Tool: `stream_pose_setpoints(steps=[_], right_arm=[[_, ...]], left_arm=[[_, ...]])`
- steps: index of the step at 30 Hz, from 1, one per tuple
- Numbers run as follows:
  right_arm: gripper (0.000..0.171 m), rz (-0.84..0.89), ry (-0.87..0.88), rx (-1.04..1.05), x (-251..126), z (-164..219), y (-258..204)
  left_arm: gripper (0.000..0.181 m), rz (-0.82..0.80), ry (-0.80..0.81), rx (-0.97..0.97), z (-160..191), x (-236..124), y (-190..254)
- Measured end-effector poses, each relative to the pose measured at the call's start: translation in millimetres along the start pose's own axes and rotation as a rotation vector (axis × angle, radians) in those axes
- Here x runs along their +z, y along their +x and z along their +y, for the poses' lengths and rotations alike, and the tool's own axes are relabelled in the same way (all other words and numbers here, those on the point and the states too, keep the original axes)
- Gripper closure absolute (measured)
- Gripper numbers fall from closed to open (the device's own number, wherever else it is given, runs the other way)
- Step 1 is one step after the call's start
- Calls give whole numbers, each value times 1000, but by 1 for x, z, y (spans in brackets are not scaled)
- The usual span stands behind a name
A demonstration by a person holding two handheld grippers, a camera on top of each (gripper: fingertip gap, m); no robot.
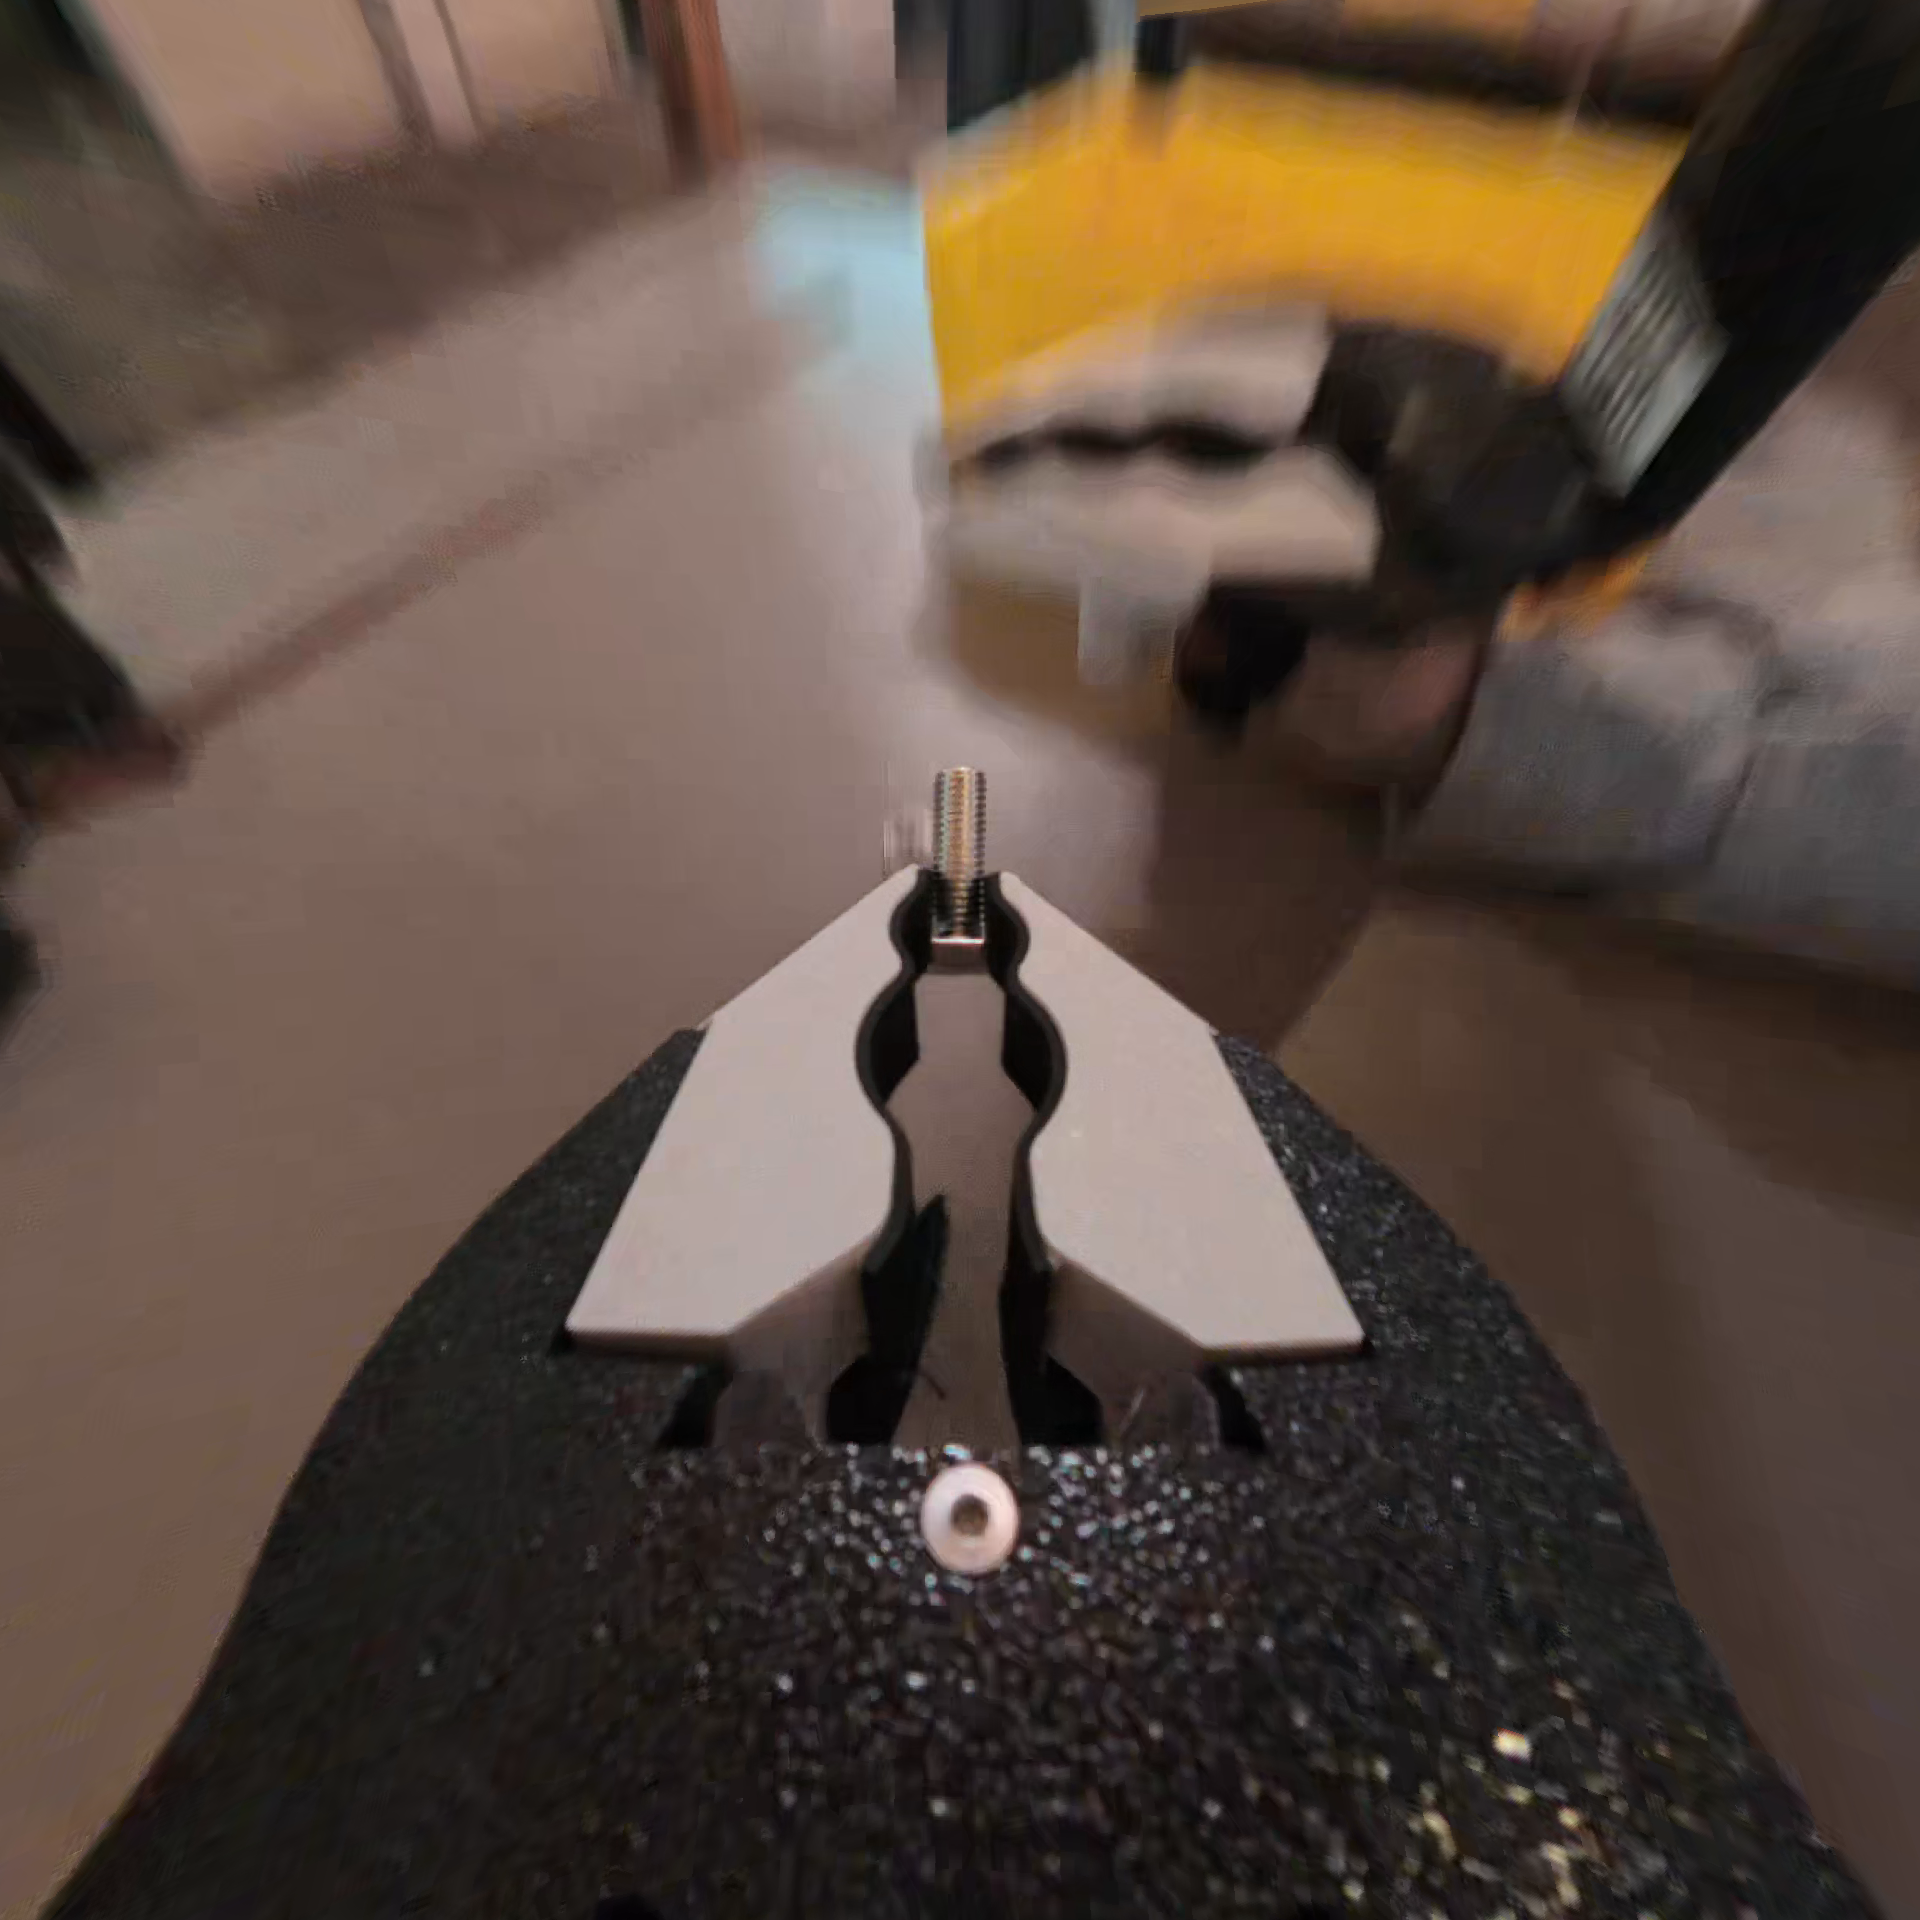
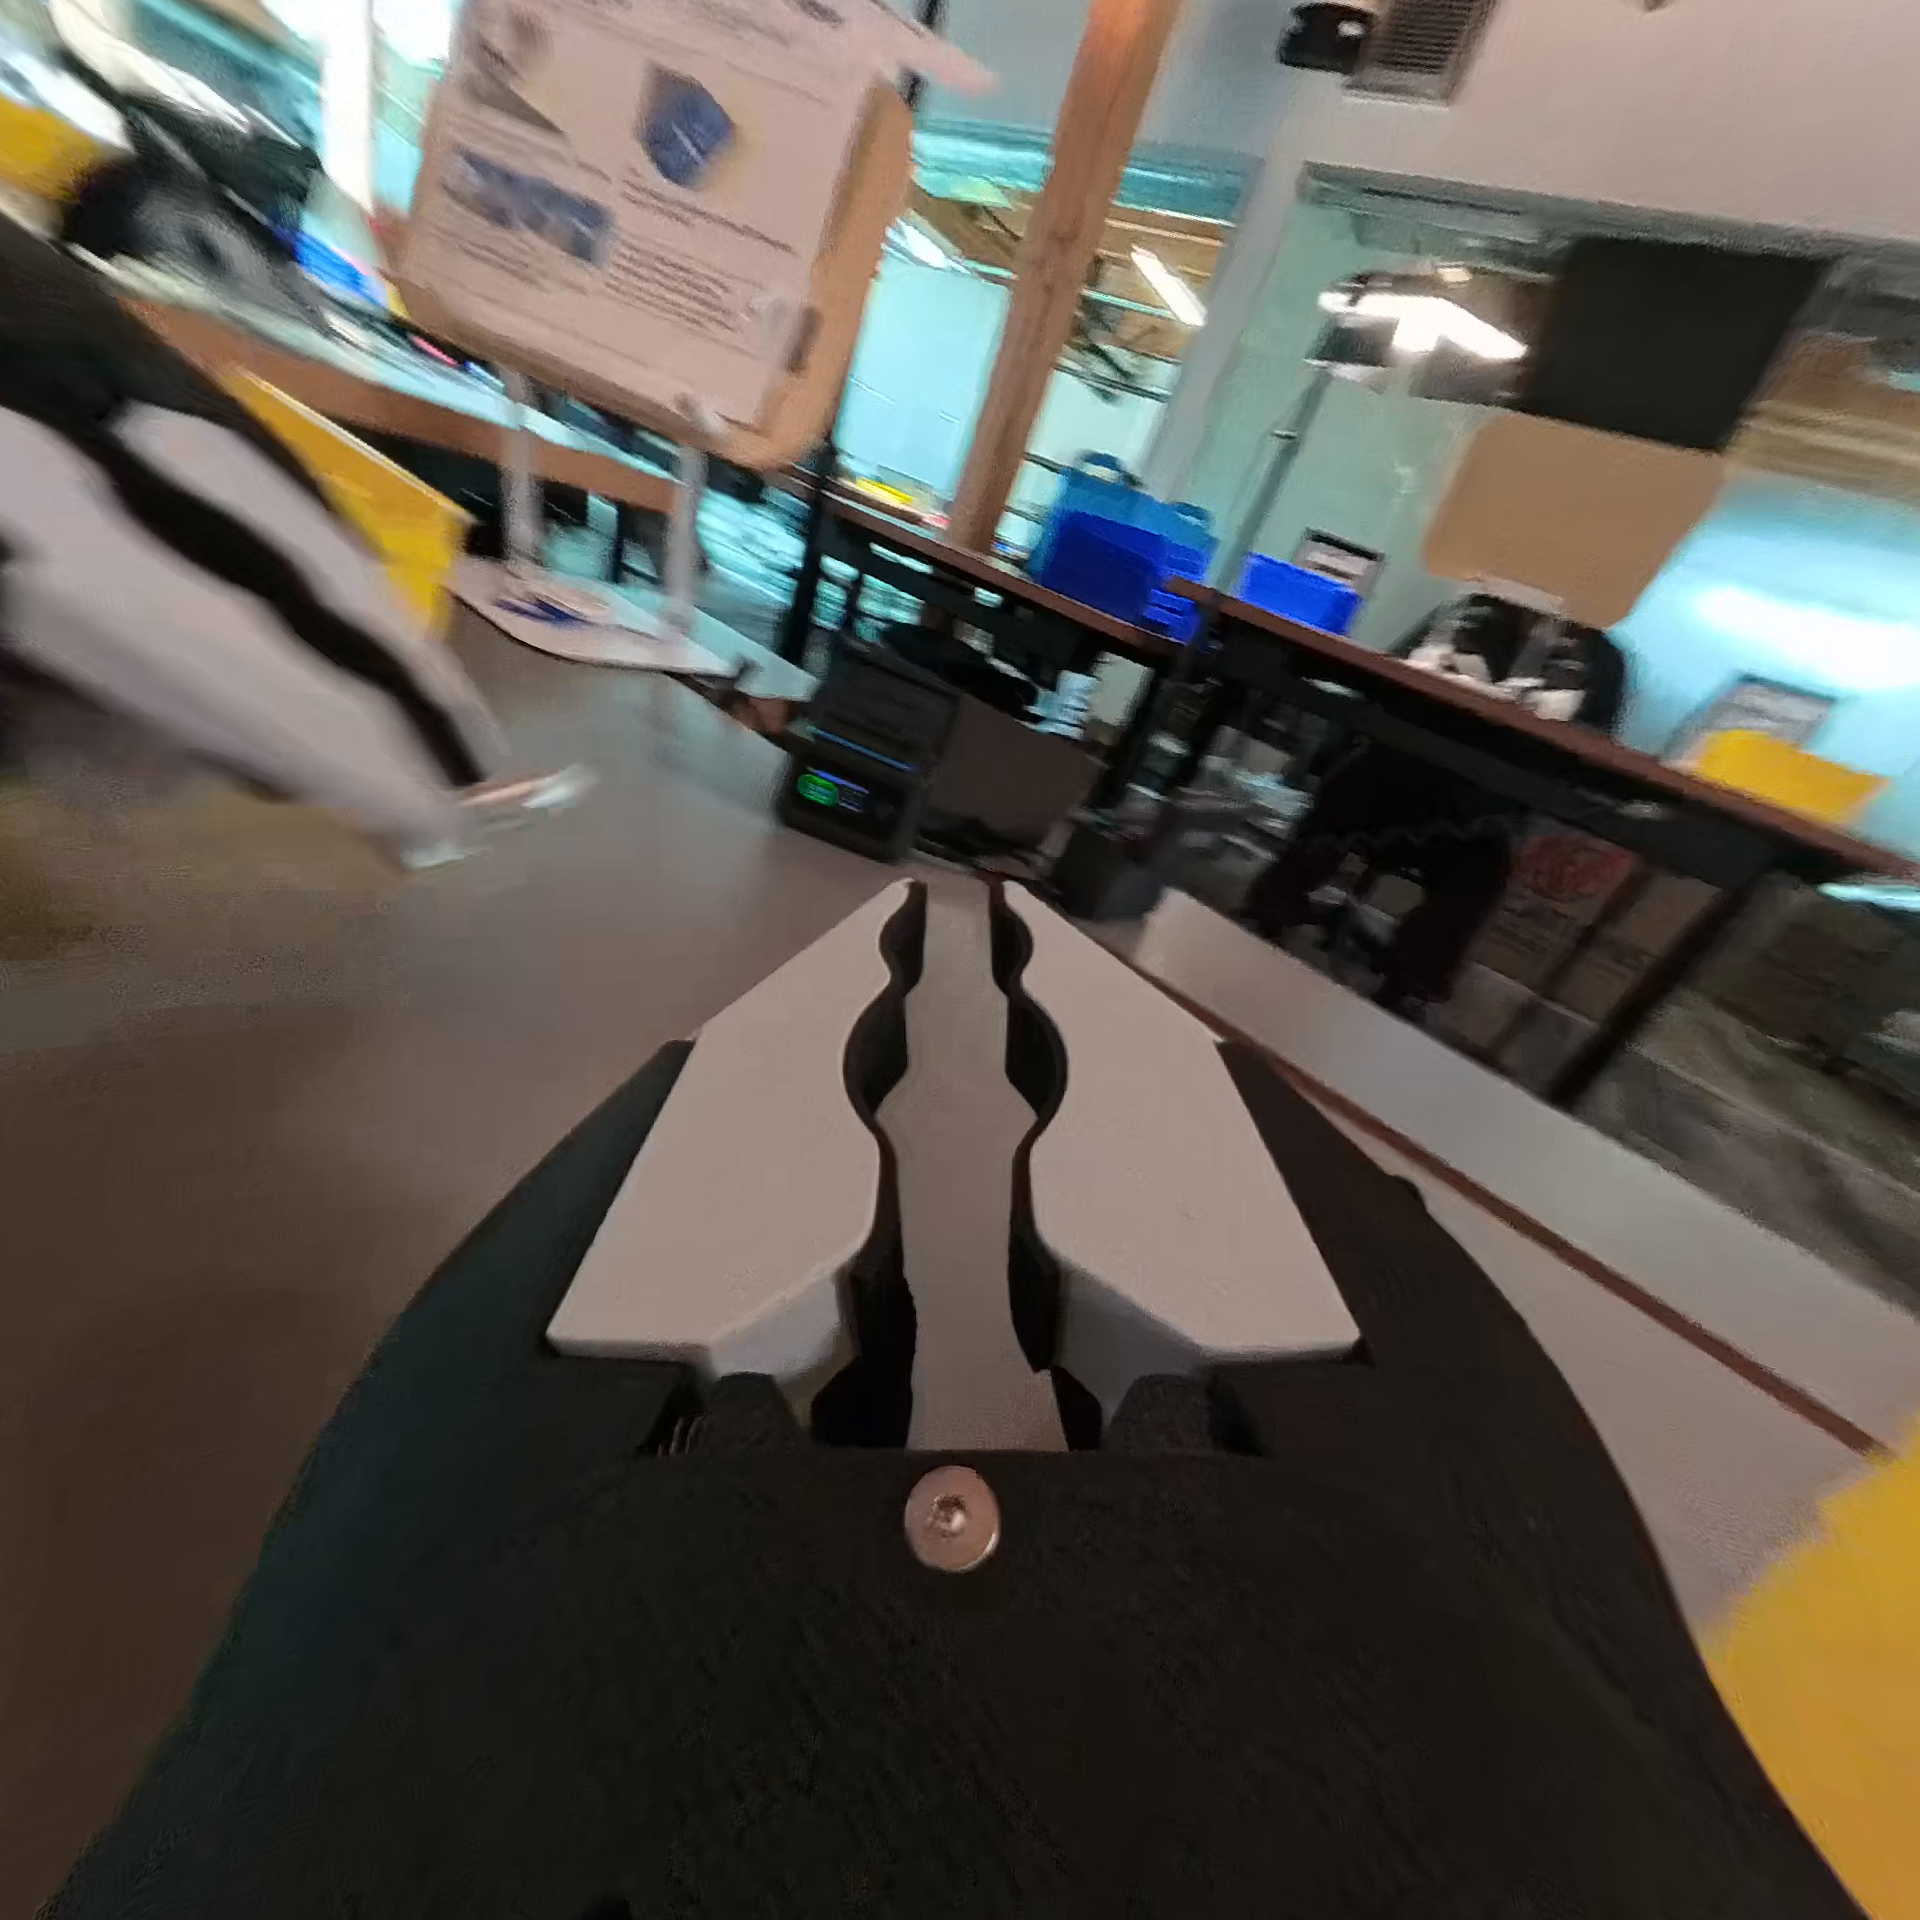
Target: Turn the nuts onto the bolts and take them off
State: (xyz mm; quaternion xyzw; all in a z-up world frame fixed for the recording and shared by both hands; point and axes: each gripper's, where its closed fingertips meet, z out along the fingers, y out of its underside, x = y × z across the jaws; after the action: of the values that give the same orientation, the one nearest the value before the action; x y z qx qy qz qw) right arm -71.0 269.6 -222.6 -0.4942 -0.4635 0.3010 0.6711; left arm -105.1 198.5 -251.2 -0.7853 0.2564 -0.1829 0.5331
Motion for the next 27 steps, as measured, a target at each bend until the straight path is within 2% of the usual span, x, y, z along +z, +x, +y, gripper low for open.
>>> stream_pose_setpoints(steps=[1, 2, 4, 6, 8, 12, 15, 16, 18, 19, 22, 24, 27], right_arm=[[158, -84, 32, 77, -1, -7, -11], [155, -176, 67, 174, -3, -14, -22], [150, -357, 139, 378, -10, -29, -37], [145, -508, 196, 541, -18, -42, -45], [145, -582, 223, 621, -22, -49, -46], [163, -647, 159, 565, -24, -41, -57], [164, -659, 116, 528, -24, -38, -60], [164, -638, 101, 492, -24, -35, -59], [164, -612, 75, 432, -23, -29, -57], [164, -618, 55, 418, -24, -26, -57], [164, -648, 35, 410, -27, -22, -59], [164, -677, 33, 416, -30, -21, -61], [164, -747, 29, 433, -36, -22, -66]], left_arm=[[174, -14, 177, 14, -25, 0, 0], [174, -23, 322, 21, -43, -1, 1], [174, -1, 475, 44, -58, -1, 6], [174, 65, 501, 37, -56, 5, 16], [174, 143, 455, 45, -47, 13, 28], [174, 187, 406, 74, -39, 20, 39], [174, 193, 382, 72, -35, 21, 40], [169, 200, 355, 67, -31, 22, 40], [144, 135, 272, 43, -21, 28, 29], [139, 121, 239, 49, -17, 29, 27], [140, 158, 155, 80, -4, 34, 36], [152, 208, 110, 93, 3, 38, 45], [157, 238, 88, 103, 7, 41, 52]])
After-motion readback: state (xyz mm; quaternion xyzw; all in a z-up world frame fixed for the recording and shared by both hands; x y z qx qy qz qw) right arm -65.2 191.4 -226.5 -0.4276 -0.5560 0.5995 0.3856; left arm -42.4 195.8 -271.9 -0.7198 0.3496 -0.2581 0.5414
